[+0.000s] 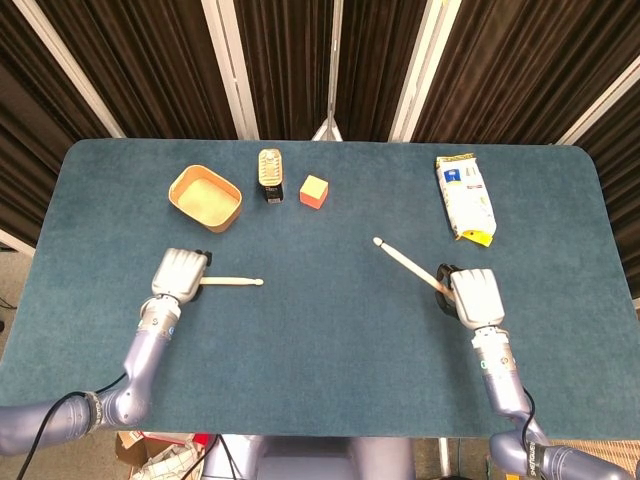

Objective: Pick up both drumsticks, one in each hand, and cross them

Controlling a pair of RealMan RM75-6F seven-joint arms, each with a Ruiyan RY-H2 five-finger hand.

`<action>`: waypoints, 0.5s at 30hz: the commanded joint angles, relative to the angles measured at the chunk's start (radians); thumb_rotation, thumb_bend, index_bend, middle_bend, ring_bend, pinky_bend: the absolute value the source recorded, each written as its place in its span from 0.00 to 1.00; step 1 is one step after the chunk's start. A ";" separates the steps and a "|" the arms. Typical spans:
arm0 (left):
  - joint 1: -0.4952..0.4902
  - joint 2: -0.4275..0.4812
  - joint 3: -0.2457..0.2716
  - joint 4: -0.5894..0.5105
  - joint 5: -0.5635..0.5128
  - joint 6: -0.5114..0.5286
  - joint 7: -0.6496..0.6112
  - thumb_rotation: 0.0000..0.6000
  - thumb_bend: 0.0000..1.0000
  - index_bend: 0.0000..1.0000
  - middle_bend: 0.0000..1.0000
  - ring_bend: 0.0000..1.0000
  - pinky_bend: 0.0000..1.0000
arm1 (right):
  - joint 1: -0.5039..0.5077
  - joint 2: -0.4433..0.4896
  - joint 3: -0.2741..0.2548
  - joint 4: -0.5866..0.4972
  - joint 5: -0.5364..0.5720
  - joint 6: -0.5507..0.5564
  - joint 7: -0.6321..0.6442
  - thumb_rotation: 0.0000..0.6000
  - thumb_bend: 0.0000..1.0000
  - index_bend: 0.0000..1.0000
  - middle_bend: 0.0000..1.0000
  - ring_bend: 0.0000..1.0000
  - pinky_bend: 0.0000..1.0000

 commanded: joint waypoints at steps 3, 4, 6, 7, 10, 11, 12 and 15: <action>-0.001 -0.002 0.023 0.044 -0.018 -0.004 -0.019 1.00 0.46 0.39 0.41 0.88 0.97 | 0.000 0.001 0.000 -0.001 -0.001 0.002 -0.001 1.00 0.64 0.69 0.67 0.88 0.79; -0.001 -0.002 0.028 0.053 -0.020 -0.005 -0.023 1.00 0.46 0.39 0.41 0.88 0.97 | 0.000 0.002 0.000 -0.002 -0.001 0.002 -0.003 1.00 0.64 0.69 0.67 0.88 0.79; -0.001 -0.004 0.031 0.068 -0.024 -0.008 -0.034 1.00 0.47 0.40 0.41 0.88 0.97 | 0.001 0.000 -0.002 0.002 0.001 -0.001 -0.005 1.00 0.64 0.69 0.67 0.88 0.79; -0.001 -0.007 0.032 0.074 -0.025 -0.011 -0.040 1.00 0.47 0.40 0.41 0.88 0.97 | 0.001 -0.001 -0.001 0.004 0.002 -0.001 -0.004 1.00 0.64 0.69 0.67 0.88 0.79; -0.004 -0.014 0.037 0.092 -0.026 -0.019 -0.052 1.00 0.48 0.40 0.41 0.88 0.97 | 0.001 -0.004 -0.002 0.007 0.002 0.000 -0.005 1.00 0.64 0.69 0.67 0.88 0.78; -0.005 -0.016 0.039 0.095 -0.026 -0.021 -0.054 1.00 0.48 0.40 0.41 0.88 0.97 | 0.001 -0.005 -0.002 0.007 0.002 0.000 -0.006 1.00 0.64 0.69 0.67 0.88 0.78; -0.005 -0.020 0.043 0.099 -0.026 -0.025 -0.056 1.00 0.48 0.40 0.41 0.88 0.97 | 0.001 -0.006 -0.003 0.007 0.002 0.000 -0.007 1.00 0.64 0.69 0.67 0.88 0.78; -0.006 -0.031 0.055 0.113 -0.023 -0.031 -0.060 1.00 0.48 0.41 0.42 0.88 0.97 | 0.001 -0.007 -0.003 0.009 0.001 0.002 -0.008 1.00 0.64 0.69 0.67 0.88 0.79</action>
